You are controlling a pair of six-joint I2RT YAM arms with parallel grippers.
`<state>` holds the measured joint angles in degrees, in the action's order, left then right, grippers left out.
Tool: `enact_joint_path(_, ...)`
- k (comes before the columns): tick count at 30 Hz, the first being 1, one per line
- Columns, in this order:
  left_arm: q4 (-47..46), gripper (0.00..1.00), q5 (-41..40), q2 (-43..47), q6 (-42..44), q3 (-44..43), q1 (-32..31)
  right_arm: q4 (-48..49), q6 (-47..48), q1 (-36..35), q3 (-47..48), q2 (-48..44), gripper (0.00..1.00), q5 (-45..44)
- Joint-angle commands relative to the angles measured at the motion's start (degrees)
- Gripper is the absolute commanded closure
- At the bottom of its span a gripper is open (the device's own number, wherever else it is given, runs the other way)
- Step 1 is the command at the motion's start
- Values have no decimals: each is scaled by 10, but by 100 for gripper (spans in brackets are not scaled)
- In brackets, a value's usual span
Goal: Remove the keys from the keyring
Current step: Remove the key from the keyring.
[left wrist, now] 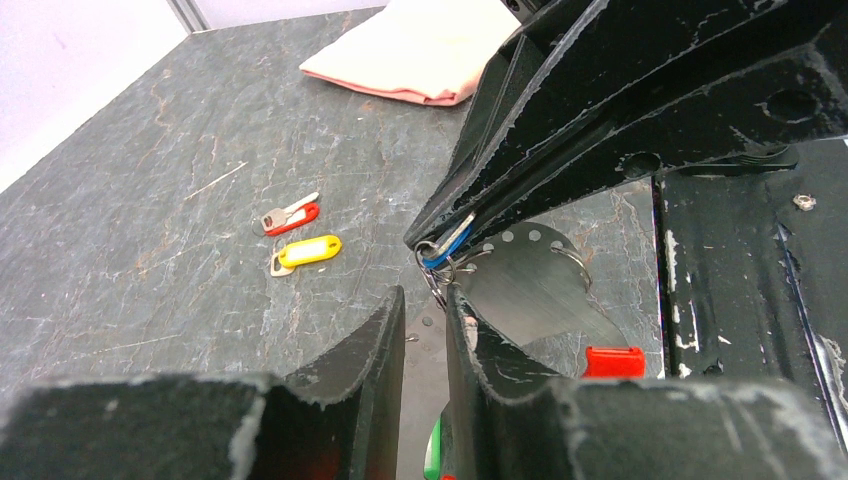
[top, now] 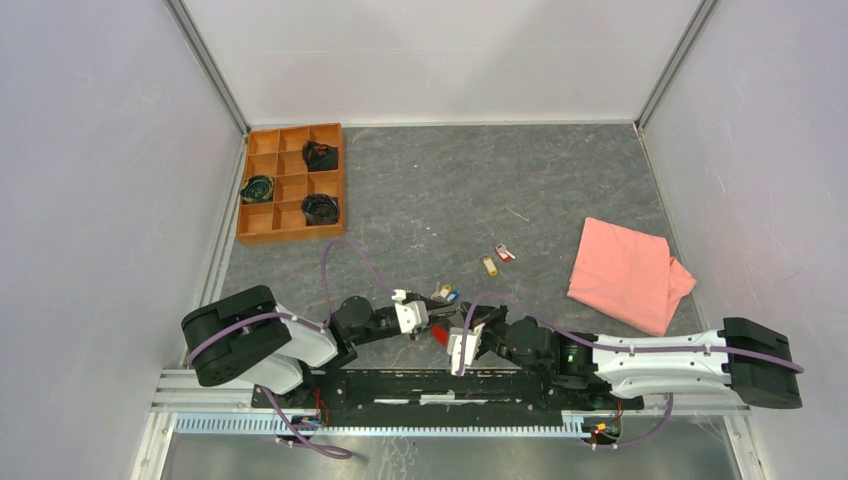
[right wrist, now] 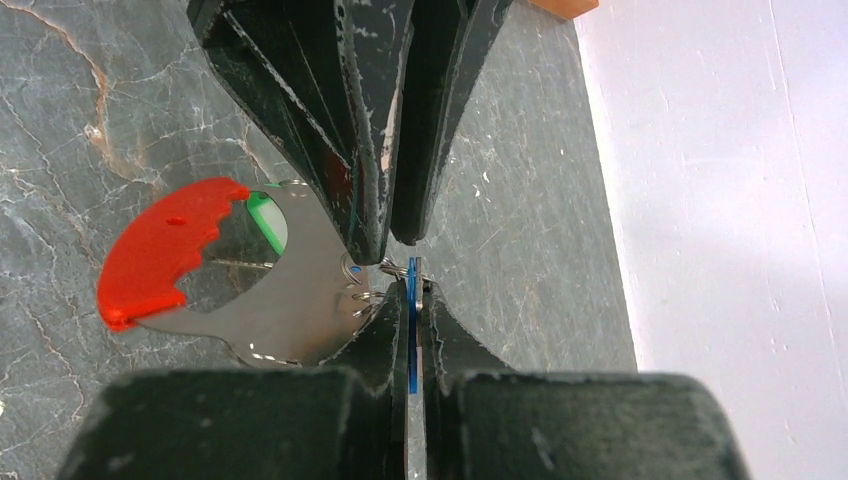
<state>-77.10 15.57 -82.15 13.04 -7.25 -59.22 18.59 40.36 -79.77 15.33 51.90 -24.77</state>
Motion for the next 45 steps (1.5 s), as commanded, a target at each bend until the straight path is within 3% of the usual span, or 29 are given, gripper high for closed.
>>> enact_joint_path(1,-18,73,10,-10,2,-18,0,29,4,-7,32,2,100,-11)
enact_joint_path(16,-6,69,10,-17,-16,-25,0,29,5,-11,31,2,100,-21)
enact_joint_path(19,2,74,8,-22,-15,-30,0,28,5,-13,32,0,100,-22)
enact_joint_path(27,9,98,-14,-30,-6,-35,0,19,5,-15,25,-11,100,-36)
enact_joint_path(45,-14,98,-27,8,11,-4,0,-9,-30,-15,-27,-41,100,-83)
